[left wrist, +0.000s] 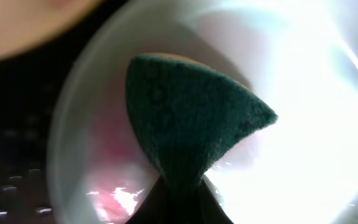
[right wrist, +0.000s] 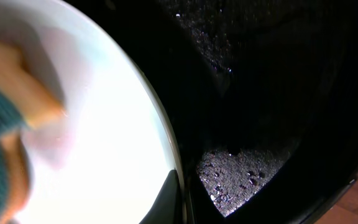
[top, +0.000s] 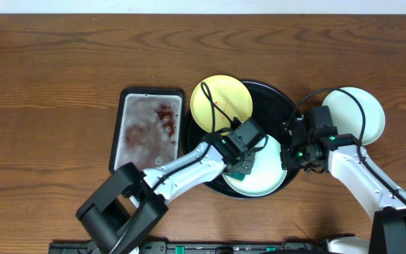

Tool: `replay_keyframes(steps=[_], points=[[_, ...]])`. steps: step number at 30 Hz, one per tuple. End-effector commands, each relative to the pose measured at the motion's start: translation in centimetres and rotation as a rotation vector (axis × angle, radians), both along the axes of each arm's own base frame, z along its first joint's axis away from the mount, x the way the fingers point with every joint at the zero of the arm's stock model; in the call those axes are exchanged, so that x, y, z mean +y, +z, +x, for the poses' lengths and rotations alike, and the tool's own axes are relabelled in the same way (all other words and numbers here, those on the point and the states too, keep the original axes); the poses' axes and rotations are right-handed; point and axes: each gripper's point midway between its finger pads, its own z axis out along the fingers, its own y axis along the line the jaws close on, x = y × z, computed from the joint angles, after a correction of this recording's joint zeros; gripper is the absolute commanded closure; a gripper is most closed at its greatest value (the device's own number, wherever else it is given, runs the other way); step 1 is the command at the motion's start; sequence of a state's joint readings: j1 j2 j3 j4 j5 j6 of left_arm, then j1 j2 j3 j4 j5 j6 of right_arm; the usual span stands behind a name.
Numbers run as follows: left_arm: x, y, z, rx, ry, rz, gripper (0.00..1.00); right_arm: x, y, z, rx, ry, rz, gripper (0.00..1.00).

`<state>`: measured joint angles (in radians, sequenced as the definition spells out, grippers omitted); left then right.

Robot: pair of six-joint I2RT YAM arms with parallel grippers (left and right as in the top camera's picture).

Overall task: Clean dirty plates on tray and stack at the side
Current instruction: 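Scrub the tilted pale green plate with the sponge in the left gripper, then lift the plate with the right gripper and stack it on the first plate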

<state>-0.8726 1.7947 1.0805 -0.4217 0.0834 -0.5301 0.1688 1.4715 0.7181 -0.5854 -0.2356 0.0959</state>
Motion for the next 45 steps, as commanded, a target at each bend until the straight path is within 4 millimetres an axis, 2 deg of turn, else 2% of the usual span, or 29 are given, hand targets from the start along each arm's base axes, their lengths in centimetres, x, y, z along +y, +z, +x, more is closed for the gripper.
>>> replay_keyframes(steps=[1,4,7,9,11,16,22,25,27,29,33,36,42,45], points=[[1.3,3.1,2.0,-0.118,0.024,-0.01,0.93,0.2,0.0,0.0,0.0,0.0,0.002,0.99],[1.0,5.8,2.3,-0.167,0.026,-0.069,0.93,0.2,0.0,0.1,0.0,-0.004,0.003,0.99],[1.6,8.2,2.7,-0.208,0.047,-0.106,0.92,0.1,0.1,0.5,-0.015,-0.009,0.006,0.95],[2.8,9.3,3.5,-0.234,0.085,-0.107,0.93,0.2,0.2,0.7,-0.027,-0.008,0.008,0.85],[4.8,9.9,4.5,-0.251,0.14,-0.083,0.92,0.3,0.2,0.8,-0.031,-0.008,0.009,0.85],[10.9,9.3,6.9,-0.215,0.303,-0.01,0.93,0.4,0.0,0.8,-0.033,-0.001,0.009,0.83],[17.5,8.7,9.2,-0.186,0.493,0.034,0.93,0.4,-1.8,0.2,-0.024,0.0,0.008,0.8],[20.1,8.1,9.7,-0.162,0.563,0.039,0.93,0.3,-2.6,-0.1,-0.006,-0.013,0.008,0.88],[21.4,7.4,9.5,-0.143,0.583,0.06,0.93,0.5,-2.6,0.1,-0.01,-0.015,0.018,0.98],[22.3,6.8,9.3,-0.123,0.6,0.076,0.93,0.9,-2.2,0.4,-0.021,-0.01,0.041,0.99],[23.2,5.9,9.1,-0.109,0.564,0.112,0.93,1.5,-0.7,1.2,-0.055,-0.001,0.072,0.99],[23.5,5.8,9.1,-0.11,0.542,0.125,0.93,1.2,1.4,2.3,-0.114,0.019,0.056,0.99],[23.7,5.8,9.2,-0.109,0.549,0.124,0.92,-2.7,6.4,5.0,-0.298,-0.044,-0.17,0.99],[23.7,5.7,9.1,-0.107,0.548,0.126,0.92,-5.9,9.1,6.1,-0.41,-0.124,-0.333,0.99]])
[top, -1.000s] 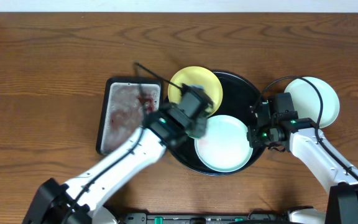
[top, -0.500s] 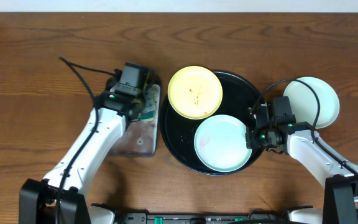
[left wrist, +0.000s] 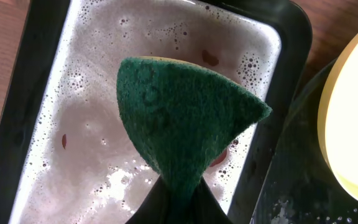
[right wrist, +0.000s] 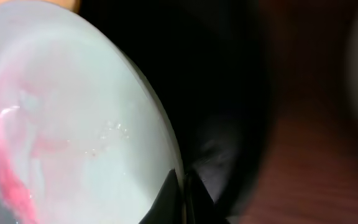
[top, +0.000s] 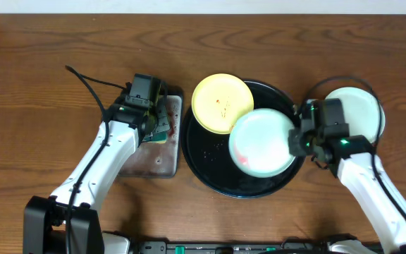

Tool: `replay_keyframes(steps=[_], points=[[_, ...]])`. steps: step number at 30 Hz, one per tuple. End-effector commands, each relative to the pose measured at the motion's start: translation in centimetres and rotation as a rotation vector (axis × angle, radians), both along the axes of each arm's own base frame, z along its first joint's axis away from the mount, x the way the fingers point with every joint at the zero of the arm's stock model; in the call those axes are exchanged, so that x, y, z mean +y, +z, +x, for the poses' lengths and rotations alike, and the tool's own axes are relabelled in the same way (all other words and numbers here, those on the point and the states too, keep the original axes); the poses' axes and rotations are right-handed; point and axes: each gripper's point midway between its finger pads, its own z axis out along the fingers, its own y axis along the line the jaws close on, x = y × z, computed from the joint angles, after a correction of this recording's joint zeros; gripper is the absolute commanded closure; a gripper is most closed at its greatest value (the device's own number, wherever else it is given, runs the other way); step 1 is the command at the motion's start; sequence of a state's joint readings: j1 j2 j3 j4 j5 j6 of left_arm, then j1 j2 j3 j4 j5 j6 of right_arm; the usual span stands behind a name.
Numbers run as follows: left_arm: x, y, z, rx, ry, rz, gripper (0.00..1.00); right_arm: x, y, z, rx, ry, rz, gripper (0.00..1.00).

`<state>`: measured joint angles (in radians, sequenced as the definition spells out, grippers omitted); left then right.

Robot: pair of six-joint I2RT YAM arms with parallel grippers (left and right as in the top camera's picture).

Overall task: Clean dirty plates on tray and stack at the side
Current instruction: 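Lift the plate with the right gripper and stack it on the first plate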

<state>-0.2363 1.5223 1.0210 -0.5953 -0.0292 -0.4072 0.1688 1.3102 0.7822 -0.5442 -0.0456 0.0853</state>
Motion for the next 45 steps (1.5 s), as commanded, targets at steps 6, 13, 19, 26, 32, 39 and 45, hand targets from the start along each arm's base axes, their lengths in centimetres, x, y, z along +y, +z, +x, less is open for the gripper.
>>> replay_keyframes(steps=[6,13,19,26,32,39,45], points=[[0.3,-0.3,-0.2,0.008,-0.012,0.015,0.93,-6.0,5.8,1.7,-0.228,-0.145,-0.42,0.99],[0.3,-0.3,-0.2,0.009,-0.012,0.015,0.92,-1.8,10.1,2.7,-0.421,0.043,-0.708,0.99],[0.3,-0.3,-0.2,0.008,-0.012,0.015,0.93,2.7,13.0,2.1,-0.551,0.187,-0.868,0.99],[0.4,-0.3,-0.2,0.009,-0.011,0.016,0.93,3.1,15.7,1.7,-0.636,0.103,-0.949,0.99],[0.4,-0.3,-0.2,0.008,-0.011,0.016,0.92,1.8,15.3,2.2,-0.646,-0.025,-0.84,0.99],[0.3,-0.3,-0.2,0.009,-0.012,0.015,0.93,-2.7,9.5,3.4,-0.444,-0.206,-0.451,0.99],[0.3,-0.3,-0.2,0.009,-0.012,0.015,0.93,-11.5,6.6,3.5,-0.309,-0.617,-0.092,0.99]])
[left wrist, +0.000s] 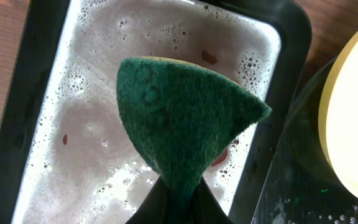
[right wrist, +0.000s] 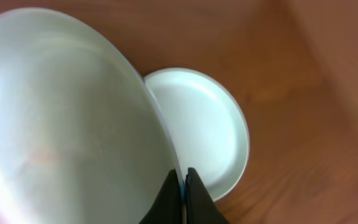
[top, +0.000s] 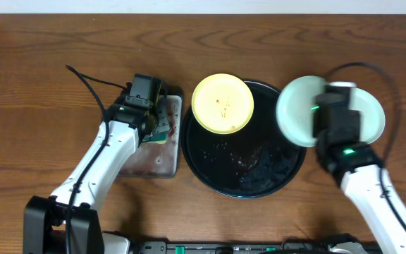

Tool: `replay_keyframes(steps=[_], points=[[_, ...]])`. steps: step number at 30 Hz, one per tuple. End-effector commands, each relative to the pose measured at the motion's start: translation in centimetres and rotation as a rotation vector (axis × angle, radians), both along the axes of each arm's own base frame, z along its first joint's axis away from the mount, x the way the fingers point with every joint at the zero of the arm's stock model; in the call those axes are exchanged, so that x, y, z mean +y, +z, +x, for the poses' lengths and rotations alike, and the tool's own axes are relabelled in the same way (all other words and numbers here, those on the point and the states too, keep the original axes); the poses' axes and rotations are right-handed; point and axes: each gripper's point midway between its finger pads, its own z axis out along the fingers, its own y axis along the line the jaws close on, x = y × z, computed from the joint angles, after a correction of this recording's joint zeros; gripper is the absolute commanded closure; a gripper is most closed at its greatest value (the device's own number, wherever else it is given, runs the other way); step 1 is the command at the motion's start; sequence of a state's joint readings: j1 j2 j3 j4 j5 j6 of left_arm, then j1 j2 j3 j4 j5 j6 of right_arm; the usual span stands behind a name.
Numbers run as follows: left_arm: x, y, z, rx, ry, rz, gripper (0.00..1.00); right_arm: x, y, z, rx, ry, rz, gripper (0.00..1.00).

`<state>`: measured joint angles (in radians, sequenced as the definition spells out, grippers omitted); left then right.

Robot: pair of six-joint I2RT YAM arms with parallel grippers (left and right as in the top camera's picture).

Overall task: Clean dirty plates on tray and stack at the side
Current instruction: 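Lift the plate with the right gripper and stack it on the first plate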

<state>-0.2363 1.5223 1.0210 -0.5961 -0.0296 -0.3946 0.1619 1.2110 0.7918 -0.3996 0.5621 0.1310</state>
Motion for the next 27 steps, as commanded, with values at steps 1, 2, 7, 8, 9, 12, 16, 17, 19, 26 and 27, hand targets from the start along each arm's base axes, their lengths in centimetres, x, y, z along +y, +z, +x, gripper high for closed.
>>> replay_keyframes(steps=[1,2,7,8,9,12,16,17,19,26,27], points=[[0.3,-0.3,-0.2,0.009,0.0,0.01,0.92,-2.9,-1.1,0.3,-0.102,-0.211,0.399,0.99],[0.3,-0.3,-0.2,0.009,0.0,0.01,0.93,-4.1,-1.4,0.1,-0.113,-0.257,0.447,0.99],[0.3,-0.3,-0.2,0.009,0.0,0.01,0.92,-10.4,-3.9,-2.1,-0.141,-0.538,0.616,0.99],[0.3,-0.3,-0.2,0.009,0.0,0.01,0.93,-11.7,-4.7,-2.6,-0.146,-0.604,0.638,0.99],[0.3,-0.3,-0.2,0.009,0.0,0.01,0.93,-12.3,-5.2,-2.7,-0.147,-0.63,0.655,0.99],[0.3,-0.3,-0.2,0.009,0.0,0.01,0.92,-13.0,-6.4,-2.0,-0.15,-0.629,0.714,0.99],[0.3,-0.3,-0.2,0.009,0.0,0.01,0.93,-13.0,-8.2,-1.7,-0.115,-0.634,0.744,0.99],[0.3,-0.3,-0.2,0.009,0.0,0.01,0.93,-13.0,-8.4,-1.6,-0.109,-0.634,0.745,0.95],[0.3,-0.3,-0.2,0.009,0.0,0.01,0.93,-12.9,-8.6,-1.6,-0.106,-0.634,0.745,0.7],[0.3,-0.3,-0.2,0.009,0.0,0.01,0.93,-5.8,-2.7,4.5,-0.22,-0.036,0.917,0.51],[0.3,-0.3,-0.2,0.009,0.0,0.01,0.93,-4.1,-1.7,5.1,-0.23,0.071,0.936,0.51]])
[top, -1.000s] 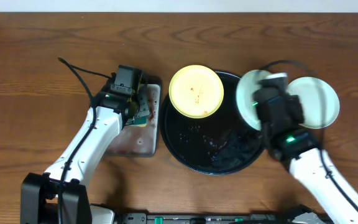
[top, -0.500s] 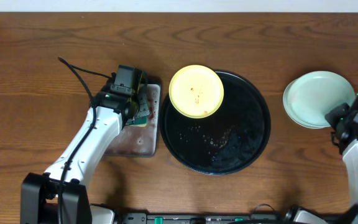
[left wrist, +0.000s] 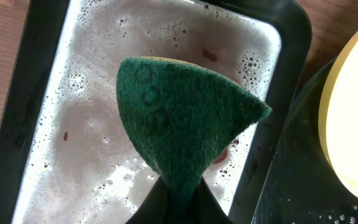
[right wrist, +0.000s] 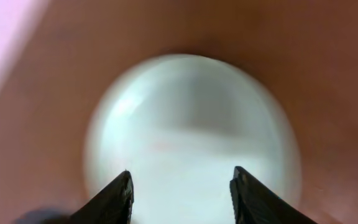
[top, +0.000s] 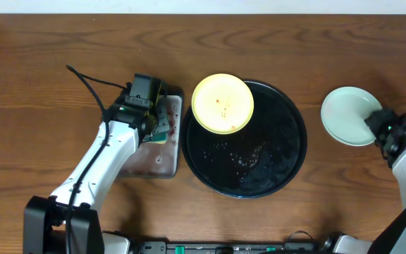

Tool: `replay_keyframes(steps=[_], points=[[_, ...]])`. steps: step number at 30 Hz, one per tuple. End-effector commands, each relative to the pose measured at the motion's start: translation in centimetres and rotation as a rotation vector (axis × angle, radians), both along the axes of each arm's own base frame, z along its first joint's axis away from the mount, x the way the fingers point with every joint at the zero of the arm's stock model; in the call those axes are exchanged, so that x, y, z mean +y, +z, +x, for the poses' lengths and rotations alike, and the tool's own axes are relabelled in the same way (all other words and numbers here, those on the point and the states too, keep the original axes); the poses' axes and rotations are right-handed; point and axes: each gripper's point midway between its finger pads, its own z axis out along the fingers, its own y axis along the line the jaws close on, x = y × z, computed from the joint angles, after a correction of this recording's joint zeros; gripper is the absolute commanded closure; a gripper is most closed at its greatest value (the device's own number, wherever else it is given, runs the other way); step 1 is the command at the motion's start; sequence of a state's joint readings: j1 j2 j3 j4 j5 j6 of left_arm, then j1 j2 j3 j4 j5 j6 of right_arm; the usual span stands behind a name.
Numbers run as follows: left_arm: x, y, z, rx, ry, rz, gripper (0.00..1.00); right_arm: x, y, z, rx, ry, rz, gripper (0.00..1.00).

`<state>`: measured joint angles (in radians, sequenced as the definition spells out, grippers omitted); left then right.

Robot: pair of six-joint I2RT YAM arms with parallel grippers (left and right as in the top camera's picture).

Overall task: Clean dirty plates on tray and stack at the side
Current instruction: 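Lift the plate with the right gripper and stack it on the first plate, then grasp the yellow plate's edge with the right gripper and tilt it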

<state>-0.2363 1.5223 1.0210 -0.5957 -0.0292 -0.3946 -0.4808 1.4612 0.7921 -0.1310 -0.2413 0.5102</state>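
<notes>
A yellow plate with small red specks rests on the upper left of the round black tray; its edge also shows in the left wrist view. Pale white plates lie stacked on the table to the right of the tray. My right gripper stands open just beyond that stack, its jaws apart with nothing between them. My left gripper is shut on a green sponge, which hangs over the soapy water.
A rectangular black basin of foamy, red-tinged water lies left of the round tray. Water drops speckle the tray's wet bottom. Bare wooden table surrounds everything, and a cable loops from the left arm.
My right gripper held the pale plate above the white plate at the side. That plate now lies on the stack, and the gripper is open and farther right. The left arm is unchanged.
At first my left gripper pressed the sponge on the pale plate on the tray while the right held its rim. Then the sponge hung over the soapy basin and the right held the plate above the tray. Later it was over the side plate, and now it is stacked.
</notes>
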Motion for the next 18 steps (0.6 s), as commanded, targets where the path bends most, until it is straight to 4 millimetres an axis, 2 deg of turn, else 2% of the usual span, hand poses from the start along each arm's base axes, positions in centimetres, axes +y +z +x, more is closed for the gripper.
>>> replay_keyframes(steps=[1,4,7,8,13,18], points=[[0.3,-0.3,-0.2,0.009,0.0,0.011,0.92,8.5,4.9,2.9,-0.236,0.446,0.075,0.51],[0.3,-0.3,-0.2,0.009,0.0,0.011,0.93,13.0,5.1,3.1,-0.258,0.629,0.029,0.51],[0.3,-0.3,-0.2,0.009,0.0,0.011,0.93,19.1,4.0,2.5,-0.219,0.853,-0.045,0.45],[0.3,-0.3,-0.2,0.009,0.0,0.011,0.93,20.3,3.5,2.3,-0.183,0.896,-0.071,0.45],[0.4,-0.3,-0.3,0.013,0.0,0.012,0.93,23.6,3.1,2.8,-0.056,1.068,-0.163,0.42],[0.4,-0.3,-0.2,0.013,0.0,0.011,0.93,26.5,1.3,4.4,0.066,1.182,-0.195,0.43]])
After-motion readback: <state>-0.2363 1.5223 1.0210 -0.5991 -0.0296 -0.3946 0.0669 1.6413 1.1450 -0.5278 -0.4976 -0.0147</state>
